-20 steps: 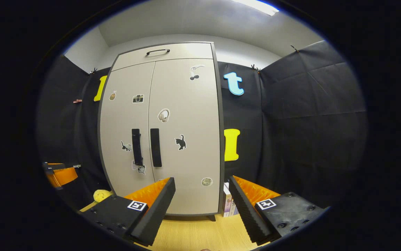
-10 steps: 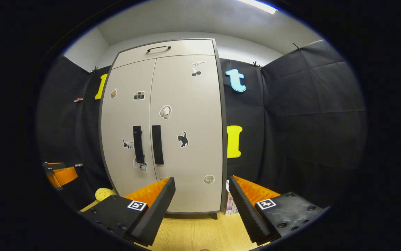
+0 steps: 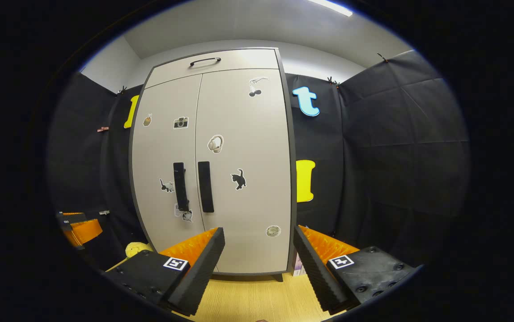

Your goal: Open the right door of the double-door shoe cabinet with the right hand, and open the left door with the left hand.

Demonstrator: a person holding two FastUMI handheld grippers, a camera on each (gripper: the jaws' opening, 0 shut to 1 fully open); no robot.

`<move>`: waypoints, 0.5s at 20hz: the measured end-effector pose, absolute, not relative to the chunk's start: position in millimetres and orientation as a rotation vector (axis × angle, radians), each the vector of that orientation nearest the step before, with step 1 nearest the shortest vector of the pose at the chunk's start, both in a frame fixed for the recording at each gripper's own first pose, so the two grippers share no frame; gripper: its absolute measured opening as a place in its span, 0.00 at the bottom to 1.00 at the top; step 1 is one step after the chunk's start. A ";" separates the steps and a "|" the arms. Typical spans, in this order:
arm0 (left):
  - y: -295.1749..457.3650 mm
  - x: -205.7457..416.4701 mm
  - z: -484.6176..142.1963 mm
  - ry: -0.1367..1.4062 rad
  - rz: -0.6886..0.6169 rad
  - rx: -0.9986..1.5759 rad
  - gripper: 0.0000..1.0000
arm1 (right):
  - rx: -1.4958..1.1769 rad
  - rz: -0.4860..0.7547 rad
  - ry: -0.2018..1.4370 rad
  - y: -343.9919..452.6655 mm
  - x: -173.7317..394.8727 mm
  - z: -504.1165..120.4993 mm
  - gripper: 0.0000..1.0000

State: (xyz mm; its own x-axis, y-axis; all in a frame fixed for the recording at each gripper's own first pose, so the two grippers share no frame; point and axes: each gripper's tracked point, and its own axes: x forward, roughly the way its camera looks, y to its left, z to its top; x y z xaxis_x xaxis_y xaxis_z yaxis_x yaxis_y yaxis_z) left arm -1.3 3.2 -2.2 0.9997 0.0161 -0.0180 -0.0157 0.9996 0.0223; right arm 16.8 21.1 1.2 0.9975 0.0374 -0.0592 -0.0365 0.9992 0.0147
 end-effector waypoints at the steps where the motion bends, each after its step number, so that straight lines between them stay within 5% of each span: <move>1: 3.7 -1.7 -2.2 0.019 0.017 0.022 0.95 | 0.016 0.037 0.060 22.6 19.3 3.5 0.98; 10: 12.3 -3.3 -12.4 0.040 0.029 0.013 0.95 | 0.031 0.098 0.066 66.0 69.3 23.3 0.99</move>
State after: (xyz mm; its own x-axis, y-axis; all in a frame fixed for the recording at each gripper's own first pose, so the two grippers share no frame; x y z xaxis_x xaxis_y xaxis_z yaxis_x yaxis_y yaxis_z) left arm -3.3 12.3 -12.4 0.9988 0.0291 -0.0401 -0.0286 0.9995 0.0131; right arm 69.3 66.0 23.3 0.9931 0.0983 -0.0645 -0.0963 0.9948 0.0341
